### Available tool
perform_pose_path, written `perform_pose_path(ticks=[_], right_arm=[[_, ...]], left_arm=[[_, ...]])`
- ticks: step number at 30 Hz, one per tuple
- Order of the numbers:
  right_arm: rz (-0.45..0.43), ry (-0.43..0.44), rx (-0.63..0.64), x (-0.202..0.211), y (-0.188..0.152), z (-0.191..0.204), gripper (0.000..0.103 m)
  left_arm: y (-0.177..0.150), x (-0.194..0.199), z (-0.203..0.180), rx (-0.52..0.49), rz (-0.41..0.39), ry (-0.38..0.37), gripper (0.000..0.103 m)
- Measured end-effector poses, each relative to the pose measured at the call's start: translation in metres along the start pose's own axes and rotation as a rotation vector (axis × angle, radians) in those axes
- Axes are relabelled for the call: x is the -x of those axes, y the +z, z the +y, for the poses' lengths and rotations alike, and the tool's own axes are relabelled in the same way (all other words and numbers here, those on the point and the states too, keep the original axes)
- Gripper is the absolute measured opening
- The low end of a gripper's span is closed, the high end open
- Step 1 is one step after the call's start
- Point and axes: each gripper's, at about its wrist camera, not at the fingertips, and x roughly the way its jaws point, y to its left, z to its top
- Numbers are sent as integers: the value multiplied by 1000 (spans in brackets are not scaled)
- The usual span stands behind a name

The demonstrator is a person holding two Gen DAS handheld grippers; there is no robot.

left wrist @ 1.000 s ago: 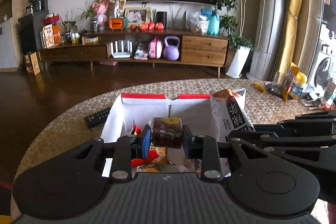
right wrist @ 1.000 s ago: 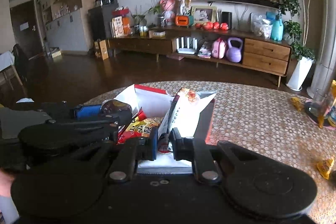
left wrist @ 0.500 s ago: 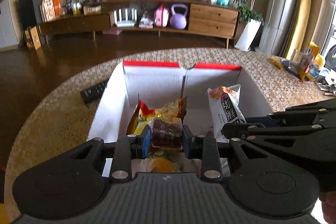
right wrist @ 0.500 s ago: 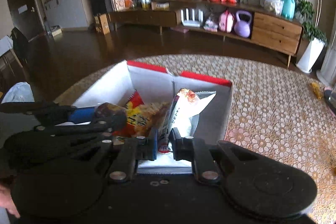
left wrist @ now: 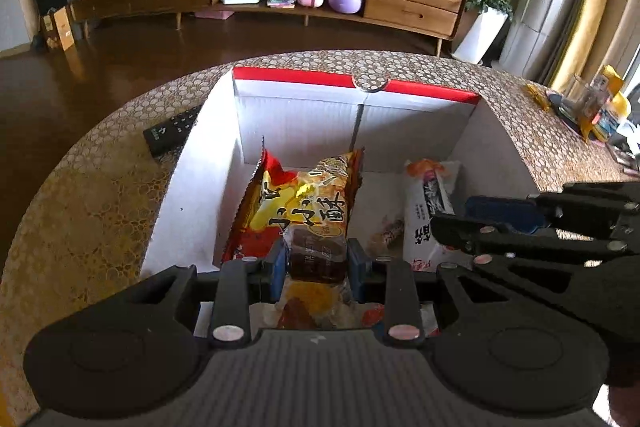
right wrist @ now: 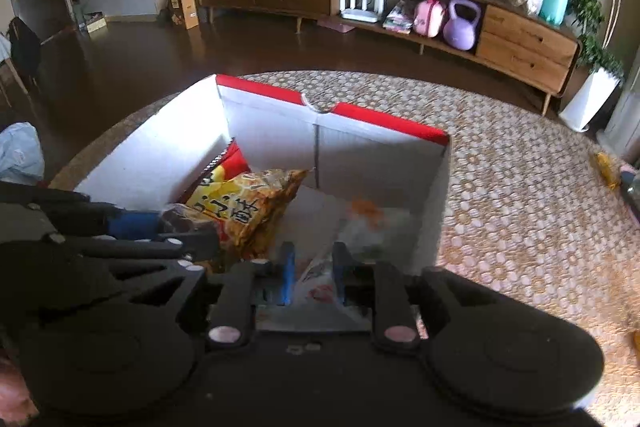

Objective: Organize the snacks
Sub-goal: 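Lower and release the brown cake from the left tool while the right tool releases the white bag, then move the left tool toward the yellow M&M's bag while the right tool approaches the black packet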

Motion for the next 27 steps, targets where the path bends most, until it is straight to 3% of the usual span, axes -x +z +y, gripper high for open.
perform_pose_path(ticks=[3, 5, 6, 16, 27], right_arm=[[-22, -2, 3, 8, -1, -2, 23], [-45, -6, -1, 18, -2, -2, 23], [-55, -6, -5, 22, -2, -3, 23], [-200, -19, -122, 83, -26, -22, 24], [-264, -151, -273, 116, -87, -70, 24]], left_arm=[[-2, 2, -3, -4, 1, 6, 33], [-3, 4, -4, -4, -8, 8, 63], [-3, 5, -5, -3, -18, 12, 67], [-8, 22, -11, -5, -63, 12, 68], [-29, 72, -52, -40, -271, -71, 72]])
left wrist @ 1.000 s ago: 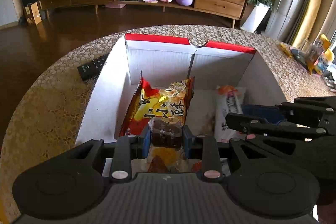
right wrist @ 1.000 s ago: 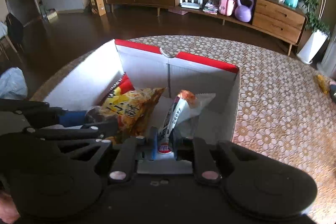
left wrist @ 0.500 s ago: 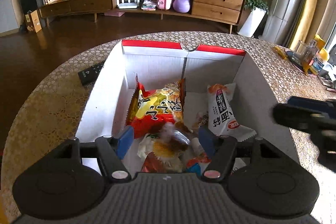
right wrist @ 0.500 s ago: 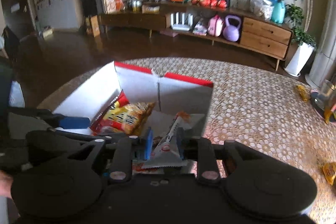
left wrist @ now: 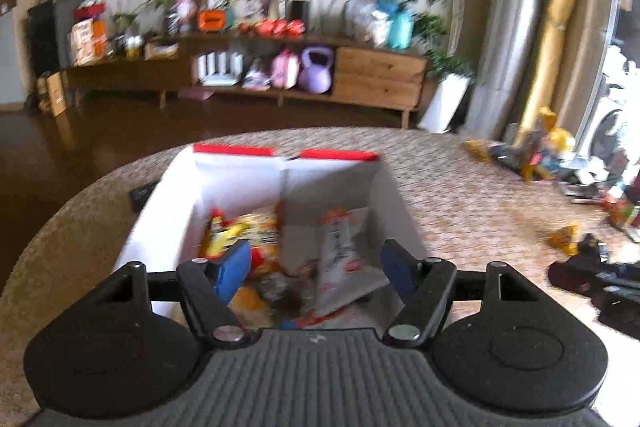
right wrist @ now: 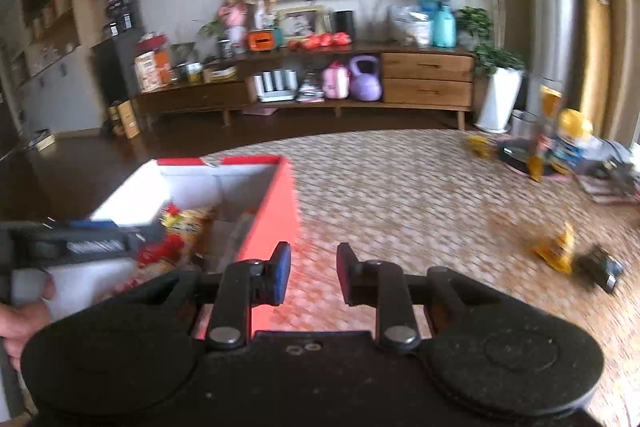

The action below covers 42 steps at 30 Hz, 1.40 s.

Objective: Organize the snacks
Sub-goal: 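Move the left tool toward the yellow M&M's bag while the right tool approaches the black packet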

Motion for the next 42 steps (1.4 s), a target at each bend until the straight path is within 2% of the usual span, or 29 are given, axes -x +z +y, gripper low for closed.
perform_pose_path(ticks=[6, 23, 32, 42], right_arm=[[3, -61, -54, 9, -20, -30, 24], [-39, -191, -168, 43, -63, -94, 30], [-51, -267, -220, 54, -74, -131, 31], [-48, -305, -251, 56, -80, -162, 31]], left_arm=[[-3, 6, -42, -72, -38, -85, 72], [-29, 3, -126, -212, -53, -234, 75], [-40, -12, -167, -260, -31, -291, 75], [-40, -33, -208, -309, -16, -327, 75]])
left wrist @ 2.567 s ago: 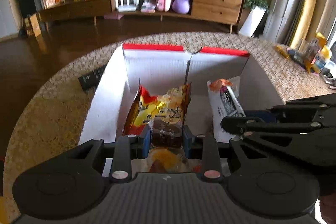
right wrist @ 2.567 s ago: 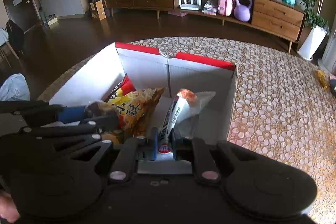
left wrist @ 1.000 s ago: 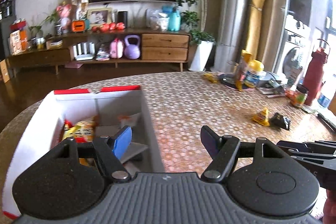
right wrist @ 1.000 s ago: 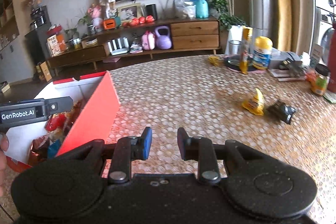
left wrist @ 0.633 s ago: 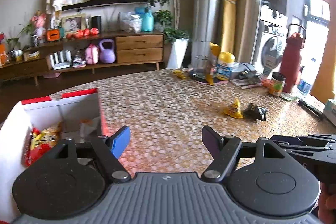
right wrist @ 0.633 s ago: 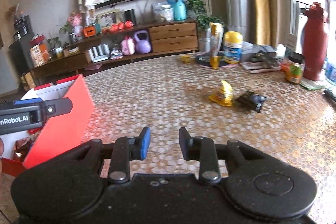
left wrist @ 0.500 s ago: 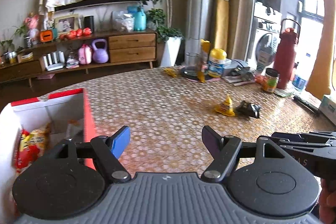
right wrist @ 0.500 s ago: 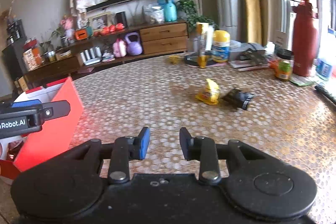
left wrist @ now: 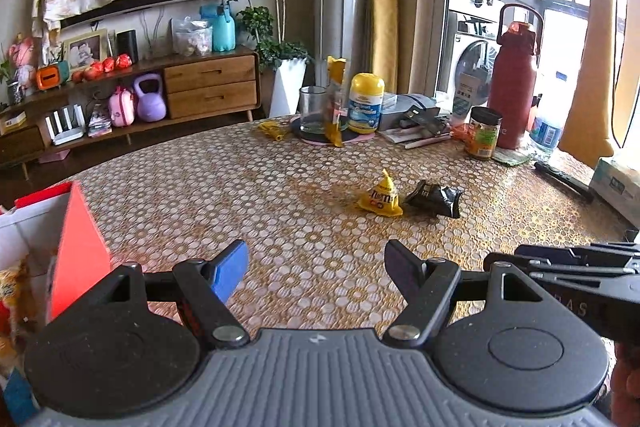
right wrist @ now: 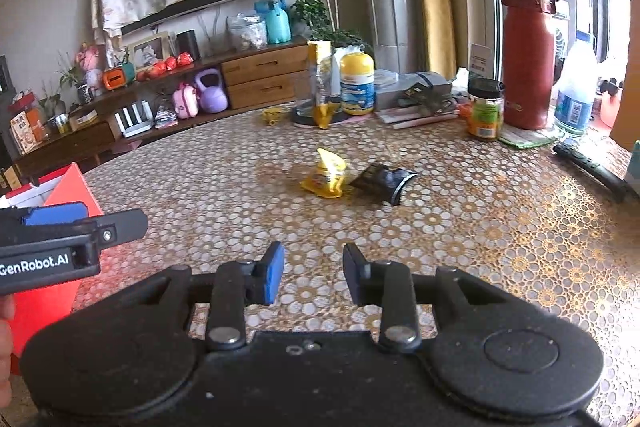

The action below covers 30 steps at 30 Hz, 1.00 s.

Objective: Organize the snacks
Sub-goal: 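Move the left tool toward the yellow M&M's bag while the right tool approaches the black packet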

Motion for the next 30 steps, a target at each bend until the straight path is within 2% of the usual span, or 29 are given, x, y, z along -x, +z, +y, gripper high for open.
perform_pose_path(ticks=[16, 30], right_arm=[[17, -50, 2, -30, 0, -40, 32], [20, -21, 48, -61, 13, -58, 34]], left_arm=[[22, -92, -38, -45, 47, -40, 75], [39, -193, -63, -122, 95, -83, 75]])
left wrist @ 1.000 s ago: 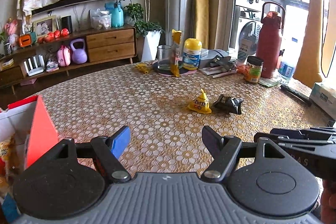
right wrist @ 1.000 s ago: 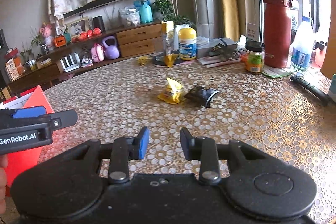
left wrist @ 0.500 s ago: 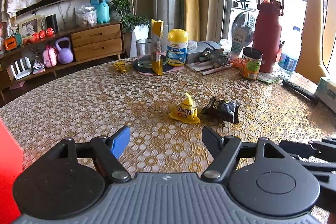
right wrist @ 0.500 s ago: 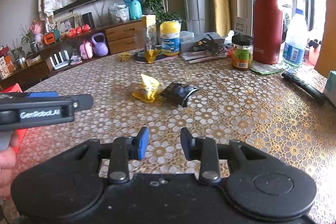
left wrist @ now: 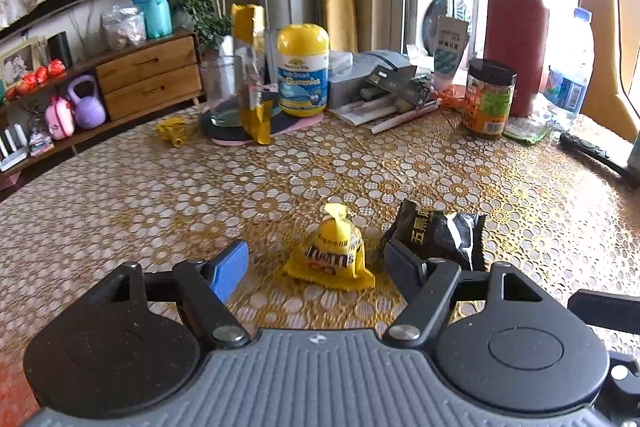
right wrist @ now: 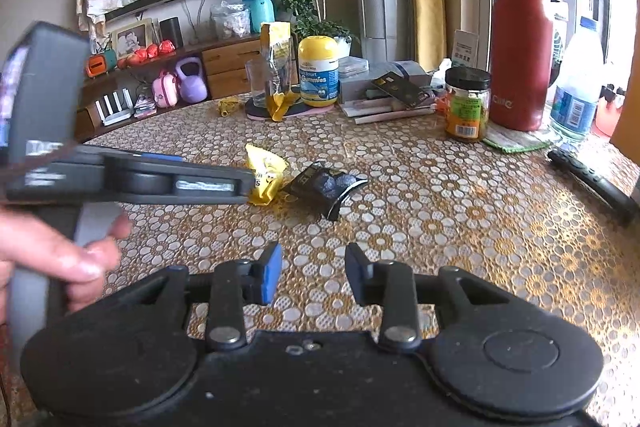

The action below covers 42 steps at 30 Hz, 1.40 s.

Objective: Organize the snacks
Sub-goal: 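Move the left tool toward the yellow M&M's bag while the right tool approaches the black packet, then close the left tool on the M&M's bag while the right tool grasps the black packet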

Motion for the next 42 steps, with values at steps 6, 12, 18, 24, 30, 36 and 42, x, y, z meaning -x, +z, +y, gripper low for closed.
perform_pose_path(ticks=[6, 12, 18, 24, 30, 36, 42], right_arm=[[10, 8, 44, -24, 10, -5, 36], [35, 12, 95, -54, 20, -13, 39], [30, 29, 144, -71, 30, -13, 46], [6, 30, 206, -83, 46, -10, 60], [30, 76, 312, -101, 51, -2, 73], [86, 62, 347, -116, 45, 5, 65], [95, 56, 216, -106, 41, -5, 36]], left_arm=[[5, -24, 3, 15, 22, -18, 75], [6, -40, 6, 24, 48, -34, 58], [1, -38, 6, 16, 34, -31, 42], [1, -22, 16, 18, 20, 18, 39], [1, 6, 30, 39, 14, 58, 39], [-3, 40, 39, 61, 3, 82, 39], [-14, 67, 44, 83, 4, 91, 39]])
